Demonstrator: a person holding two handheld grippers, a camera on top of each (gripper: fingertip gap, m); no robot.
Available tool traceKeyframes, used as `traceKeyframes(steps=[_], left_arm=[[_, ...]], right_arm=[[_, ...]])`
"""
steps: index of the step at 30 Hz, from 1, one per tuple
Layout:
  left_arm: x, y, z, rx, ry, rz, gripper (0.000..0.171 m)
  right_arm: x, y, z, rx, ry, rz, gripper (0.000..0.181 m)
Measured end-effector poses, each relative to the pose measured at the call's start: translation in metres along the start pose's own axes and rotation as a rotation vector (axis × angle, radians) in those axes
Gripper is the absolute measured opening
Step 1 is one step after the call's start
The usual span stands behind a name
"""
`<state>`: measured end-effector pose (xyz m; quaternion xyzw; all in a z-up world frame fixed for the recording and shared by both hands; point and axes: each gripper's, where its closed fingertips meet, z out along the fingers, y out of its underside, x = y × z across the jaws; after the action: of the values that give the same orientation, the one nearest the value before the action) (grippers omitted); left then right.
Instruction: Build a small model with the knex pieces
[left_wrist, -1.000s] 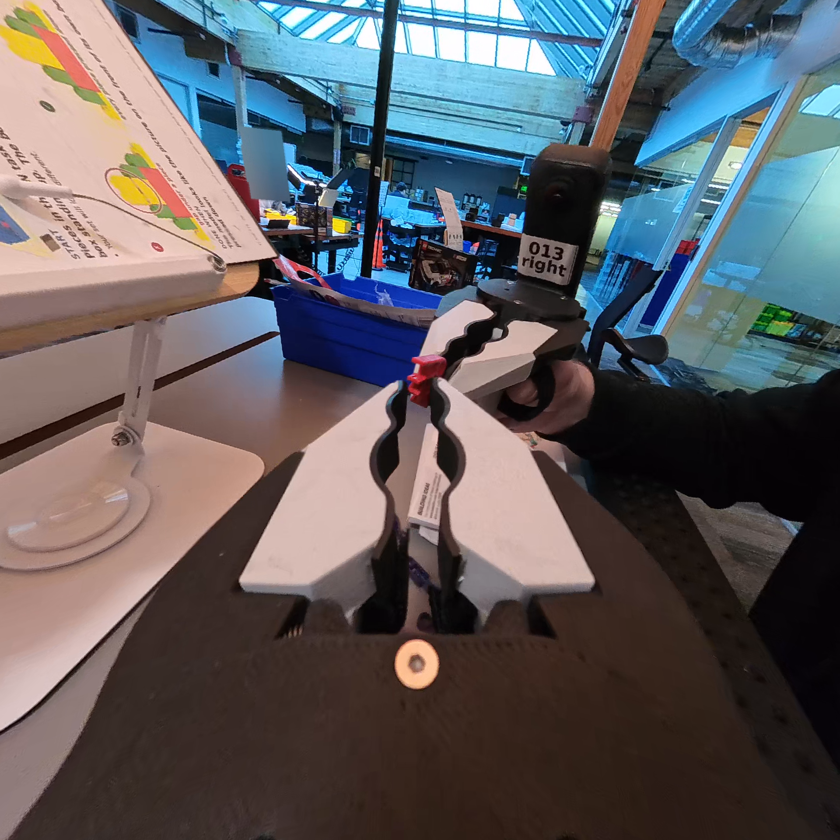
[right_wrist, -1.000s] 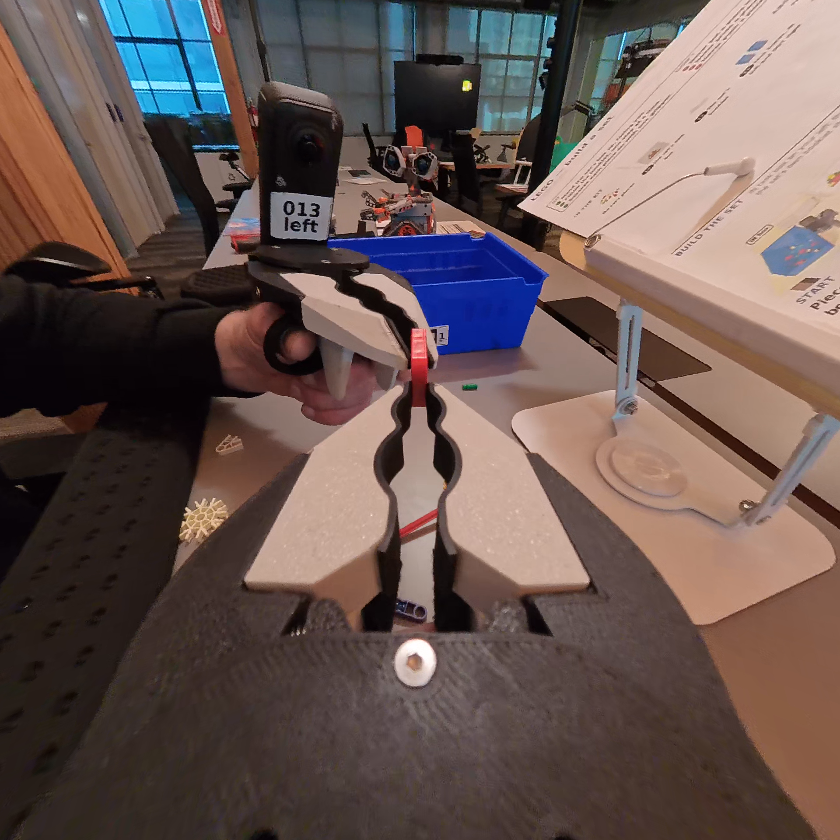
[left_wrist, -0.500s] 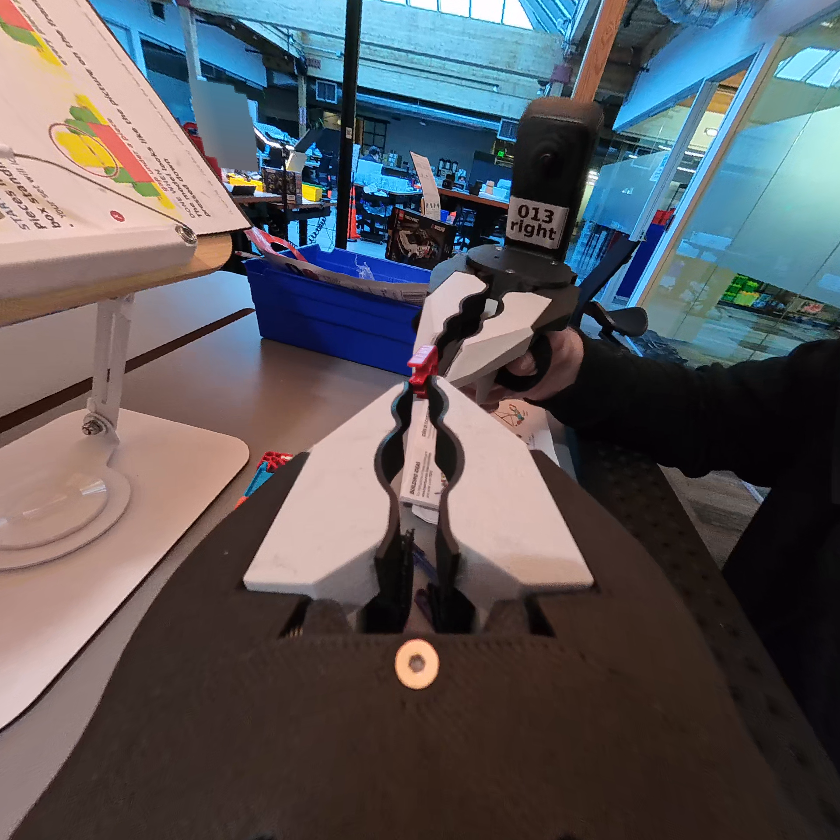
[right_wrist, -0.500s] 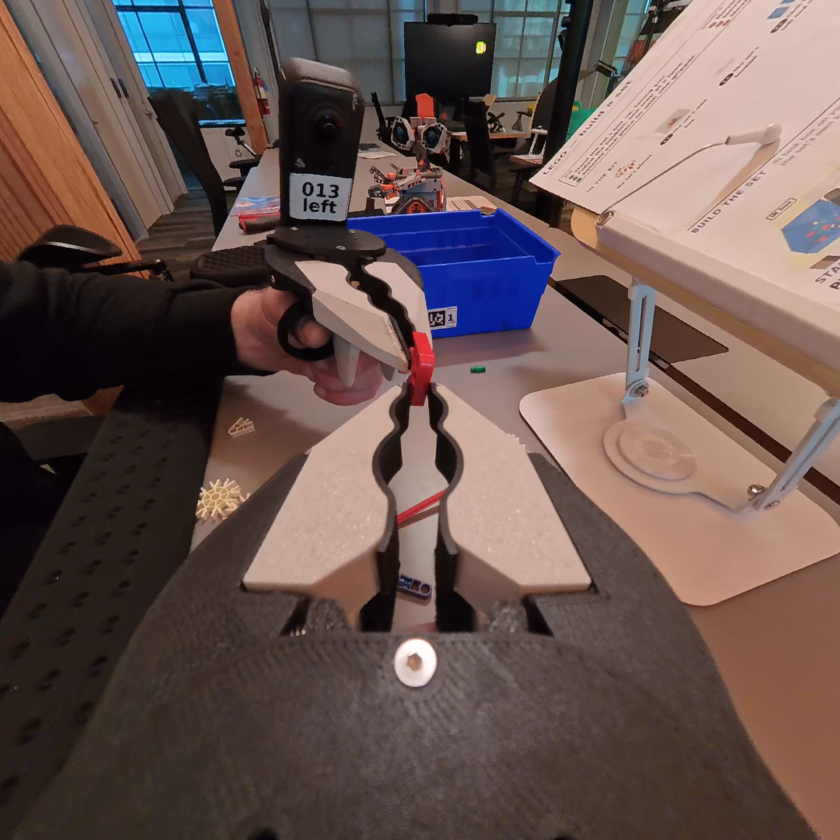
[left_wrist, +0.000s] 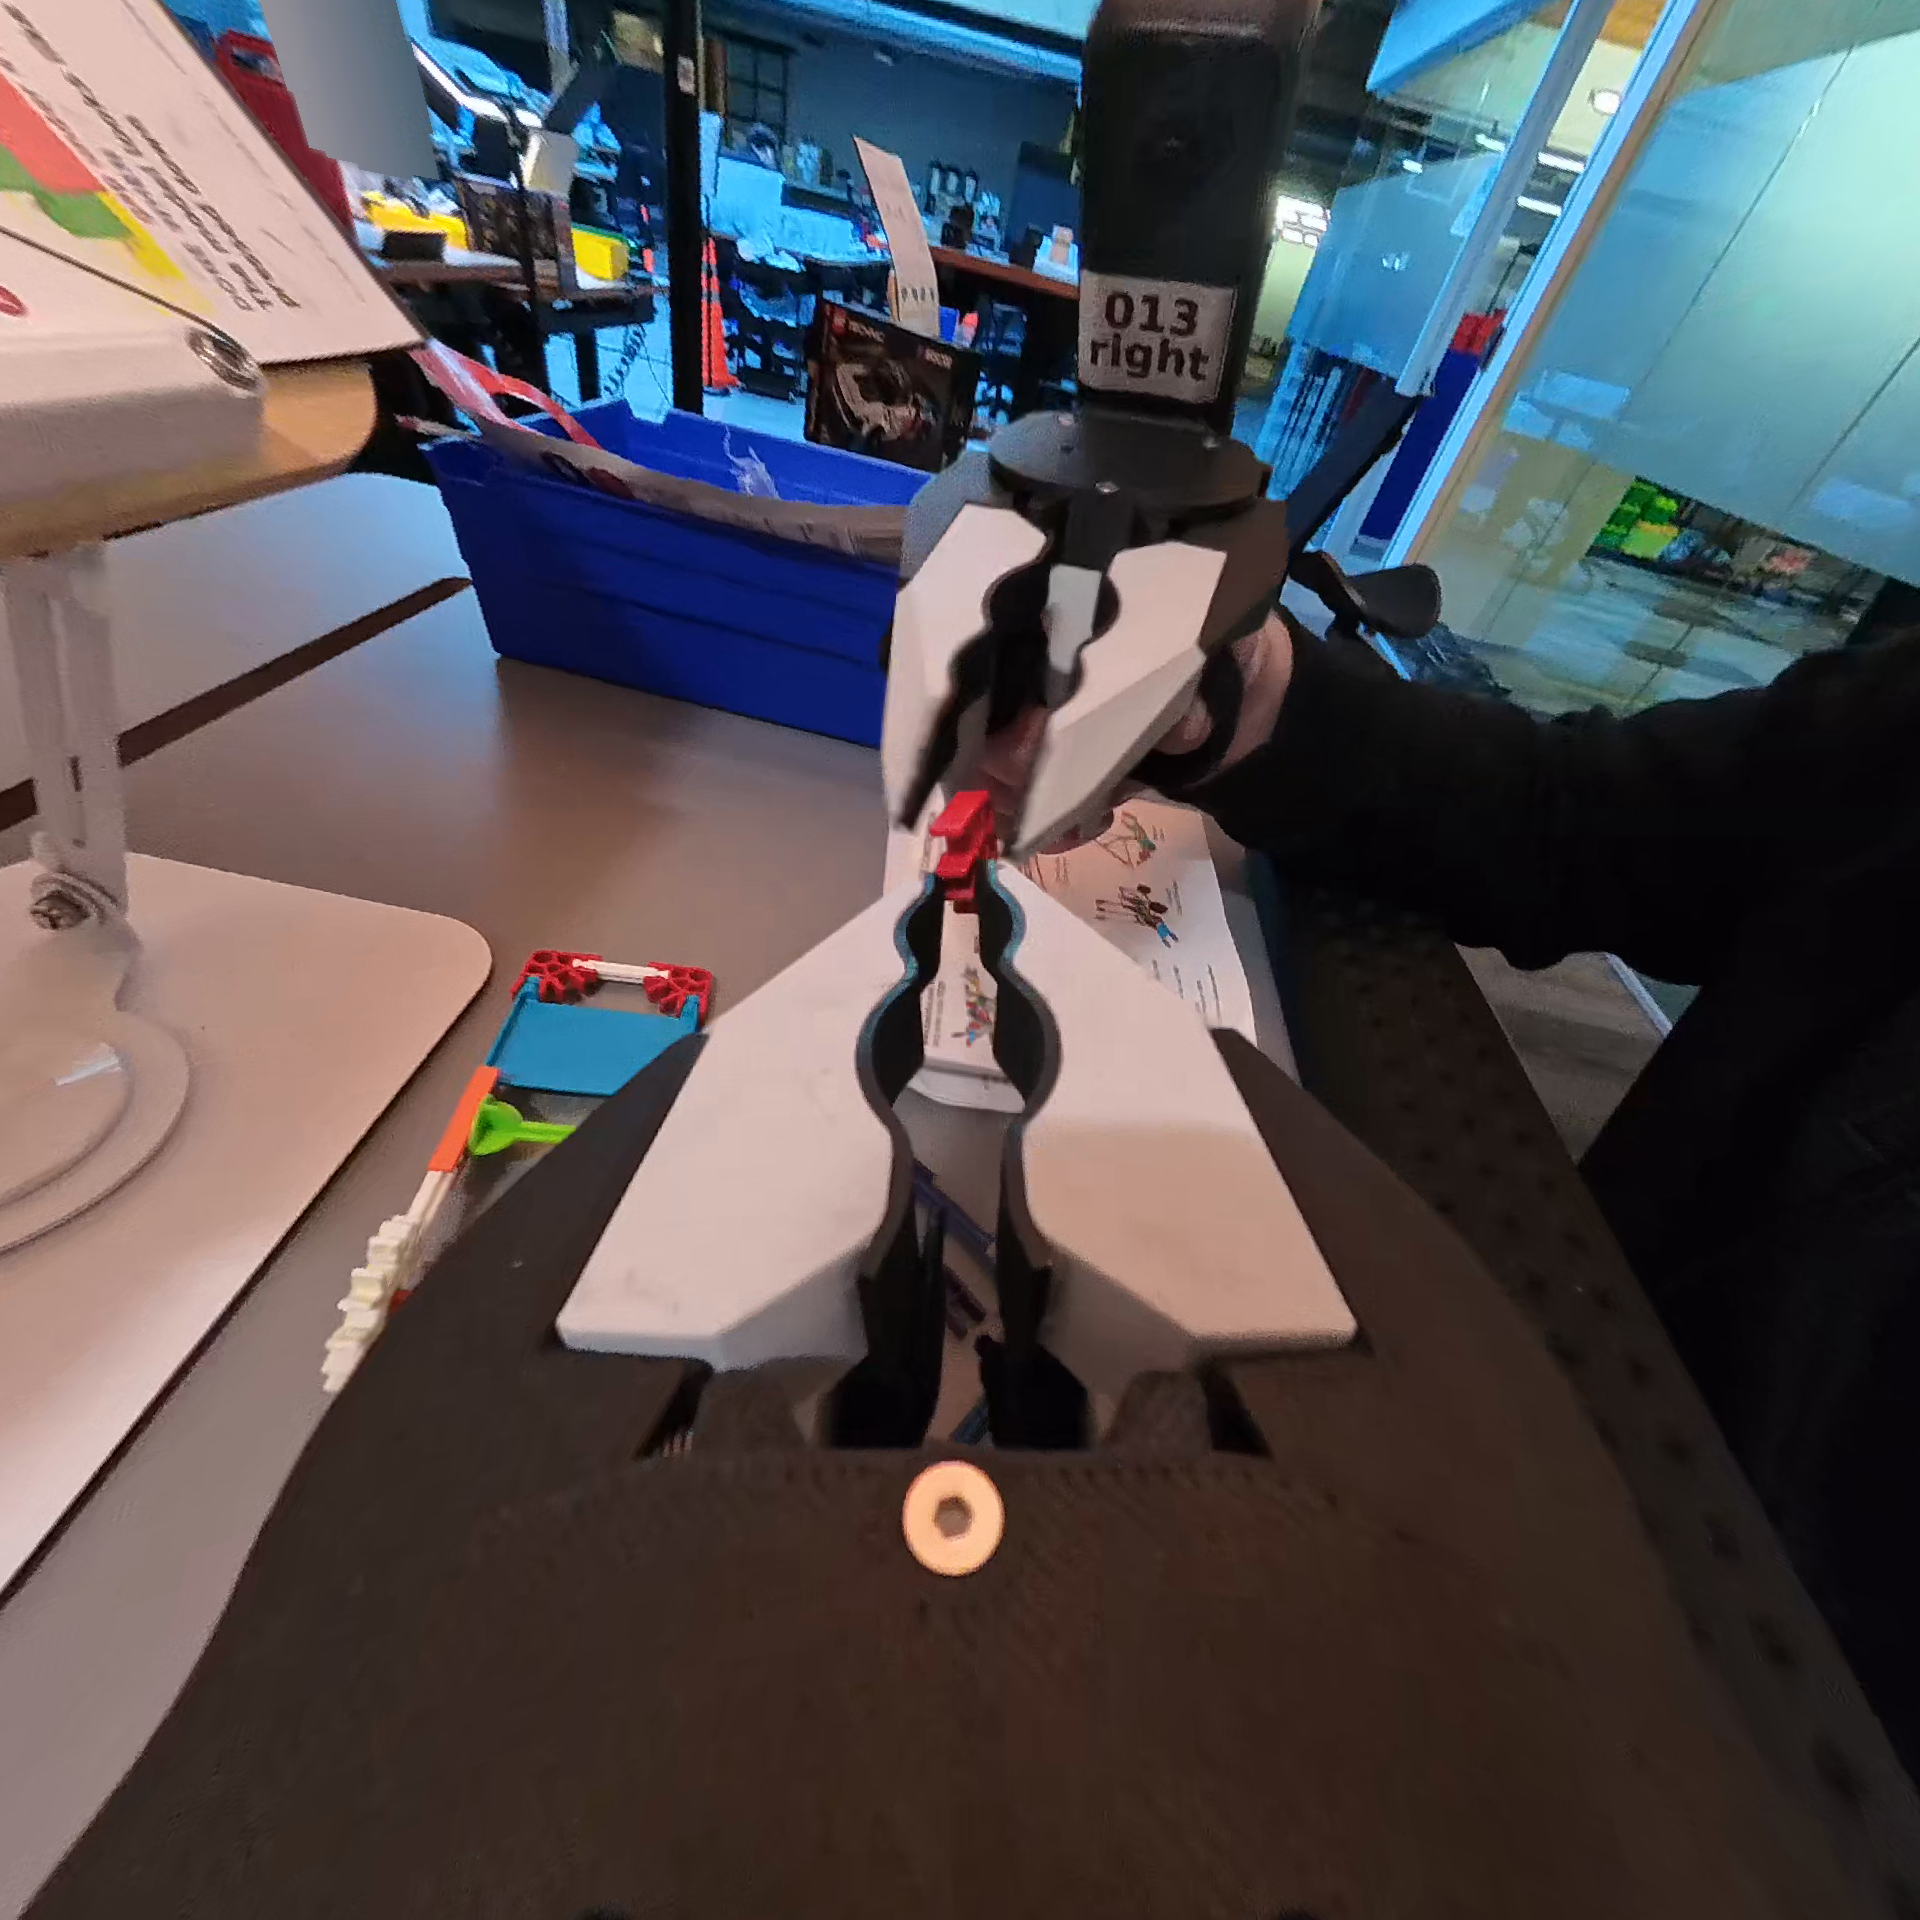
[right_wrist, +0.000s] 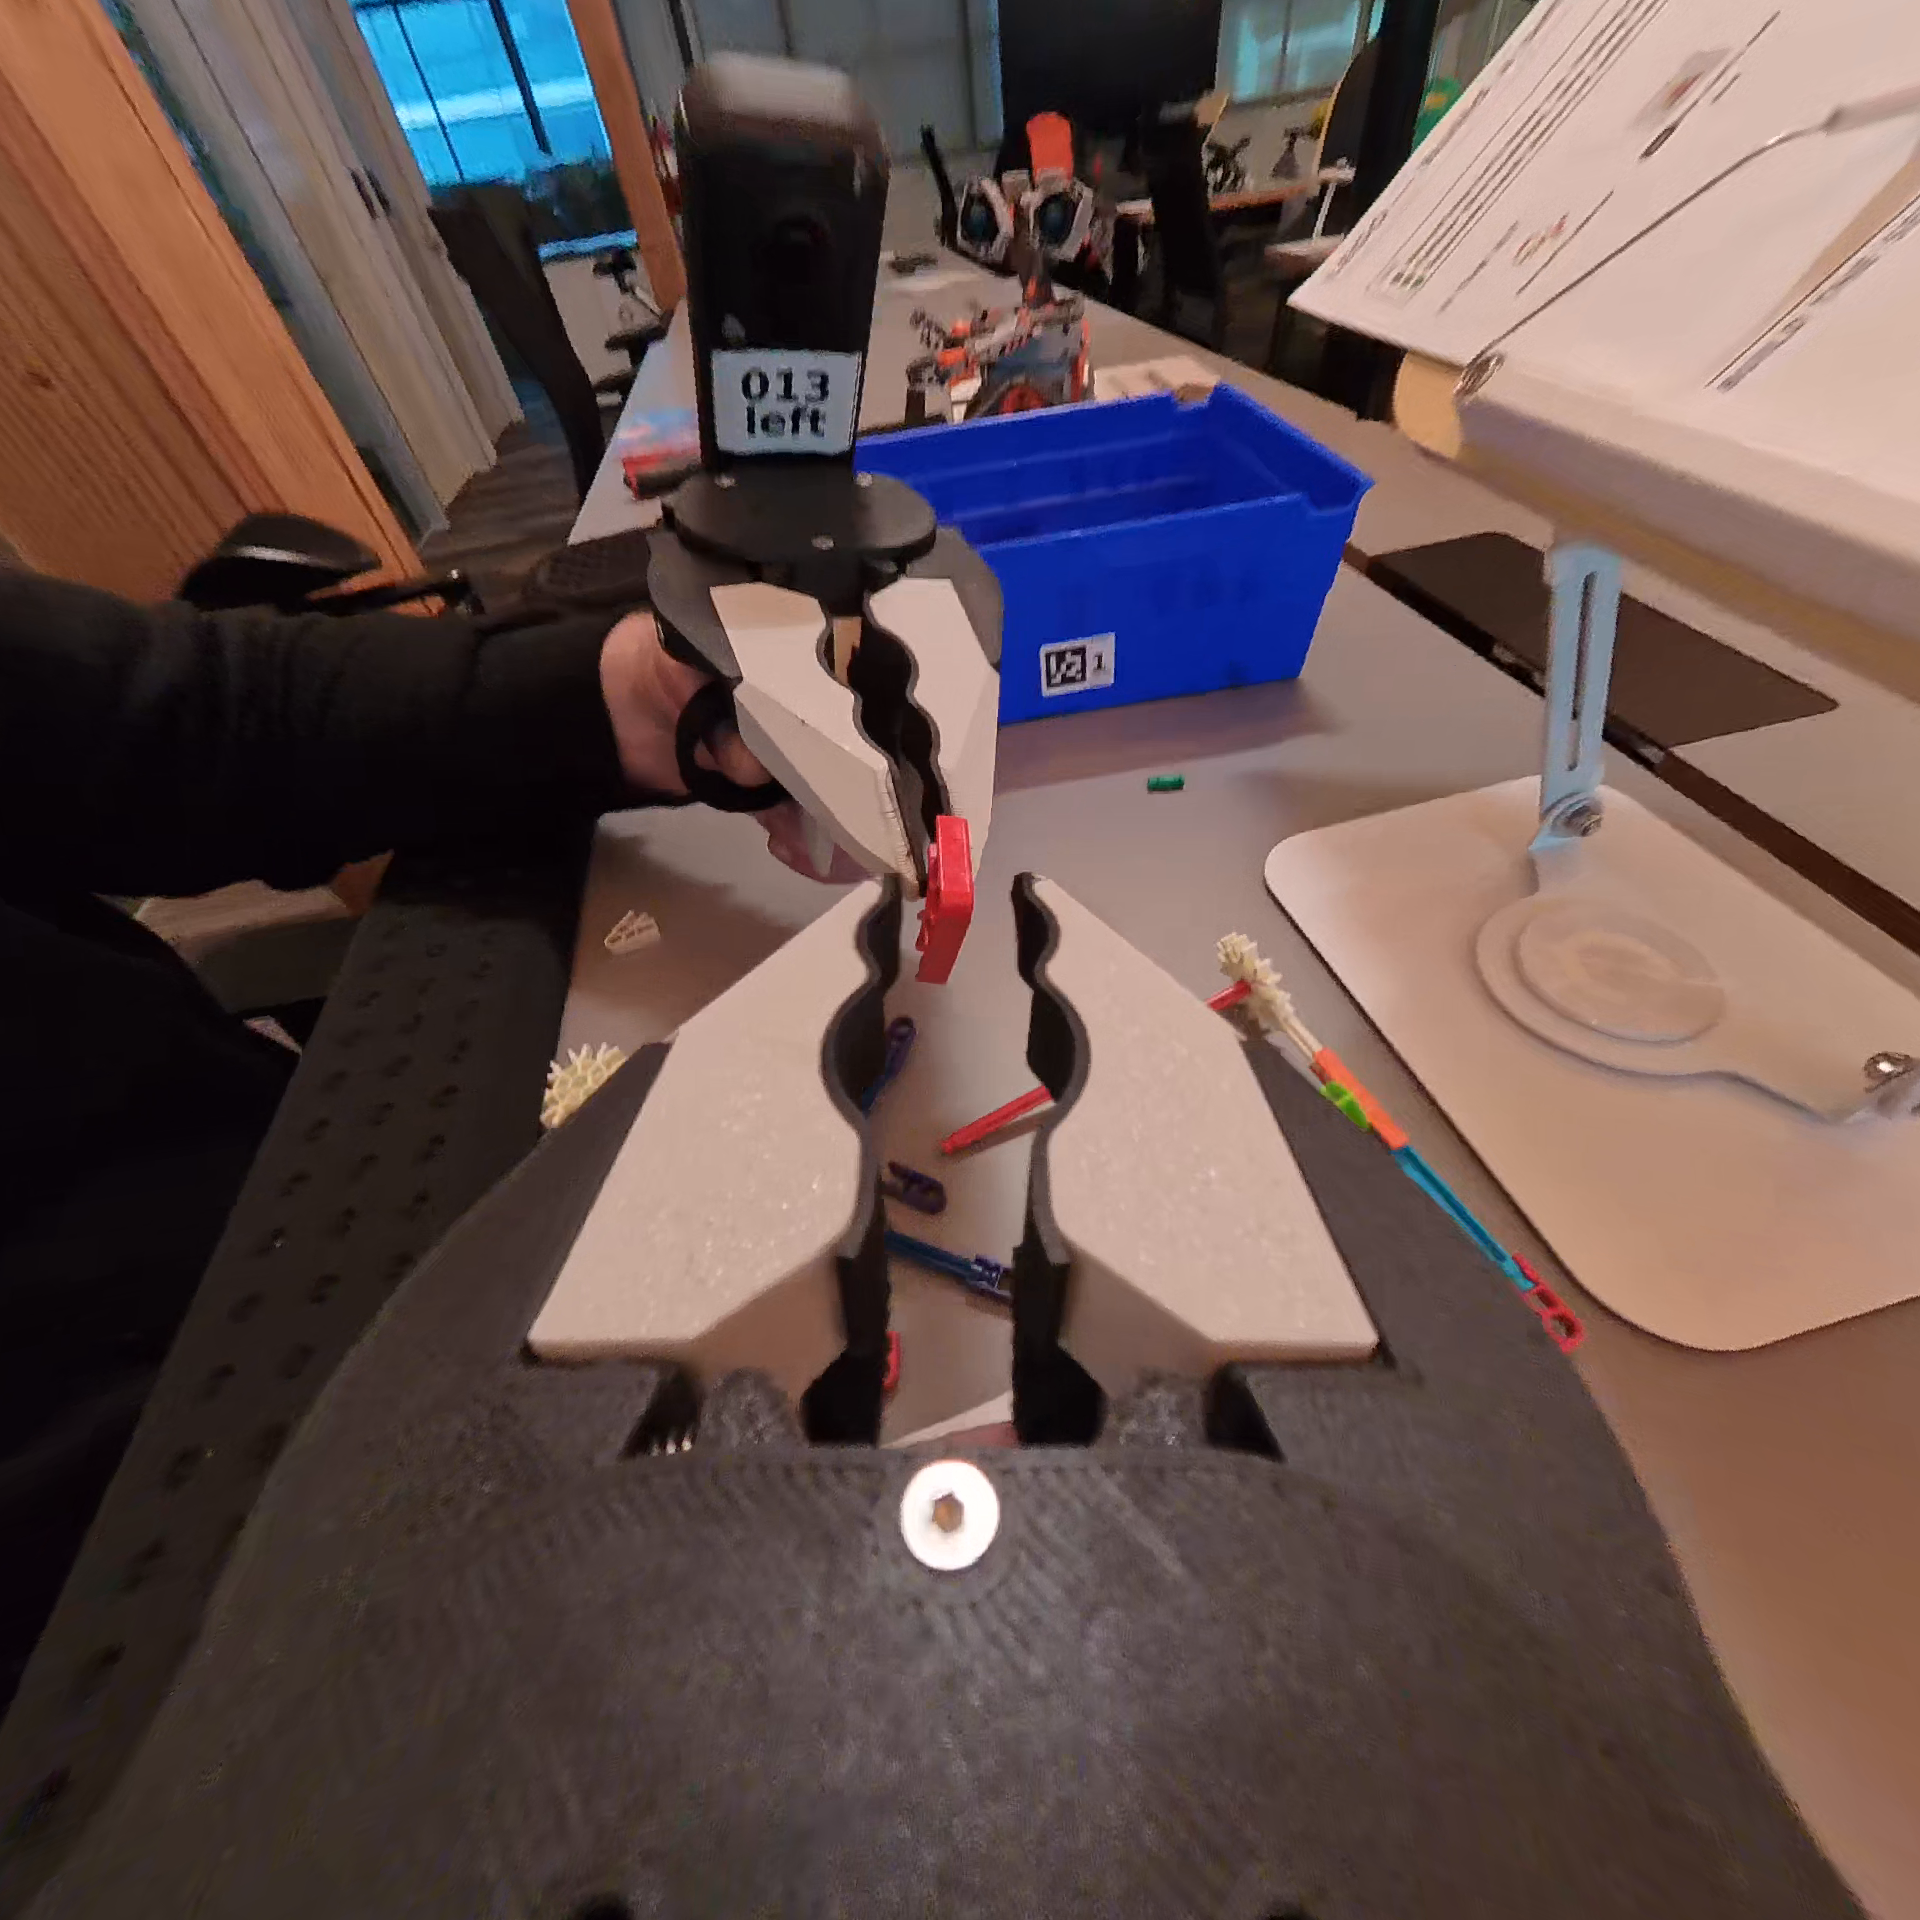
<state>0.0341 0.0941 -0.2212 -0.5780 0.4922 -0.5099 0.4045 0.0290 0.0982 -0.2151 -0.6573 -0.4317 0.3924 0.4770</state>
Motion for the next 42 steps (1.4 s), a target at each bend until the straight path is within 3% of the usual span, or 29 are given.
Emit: traceKeyframes(steps=[1, 9, 13, 17, 20, 23, 28, 32, 39, 42], left_arm=[[0.001, 0.002, 0.001, -0.013, -0.001, 0.008, 0.004], [-0.009, 0.006, -0.001, -0.033, -0.042, -0.005, 0.006], [-0.035, 0.033, -0.012, -0.217, -0.219, 0.12, 0.022], [-0.059, 0.066, -0.021, -0.434, -0.39, 0.3, 0.024], [-0.063, 0.079, -0.017, -0.478, -0.393, 0.318, 0.025], [-0.058, 0.062, -0.009, -0.377, -0.379, 0.34, 0.018], [-0.037, 0.045, 0.003, -0.192, -0.209, 0.147, 0.006], [-0.025, 0.03, -0.001, -0.098, -0.108, 0.059, 0.013], [-0.019, 0.021, 0.001, -0.024, -0.06, 0.018, 0.004], [-0.022, 0.024, 0.0, -0.073, -0.084, 0.054, 0.0]], right_arm=[[-0.002, 0.003, 0.002, -0.015, -0.005, -0.014, 0.006], [0.005, 0.008, 0.003, -0.038, 0.017, 0.023, 0.003], [0.019, 0.012, 0.005, -0.011, 0.043, 0.118, 0.003], [0.027, 0.026, 0.016, -0.043, 0.07, 0.168, 0.003], [0.03, 0.034, 0.026, -0.056, 0.085, 0.204, 0.004], [0.026, 0.03, 0.031, -0.021, 0.053, 0.227, 0.004], [0.017, 0.013, 0.03, 0.064, -0.008, 0.223, 0.003], [0.015, 0.007, 0.025, 0.1, -0.029, 0.217, 0.004], [0.013, -0.001, 0.021, 0.144, -0.055, 0.223, 0.004], [0.016, 0.003, 0.02, 0.103, -0.02, 0.175, 0.004]])
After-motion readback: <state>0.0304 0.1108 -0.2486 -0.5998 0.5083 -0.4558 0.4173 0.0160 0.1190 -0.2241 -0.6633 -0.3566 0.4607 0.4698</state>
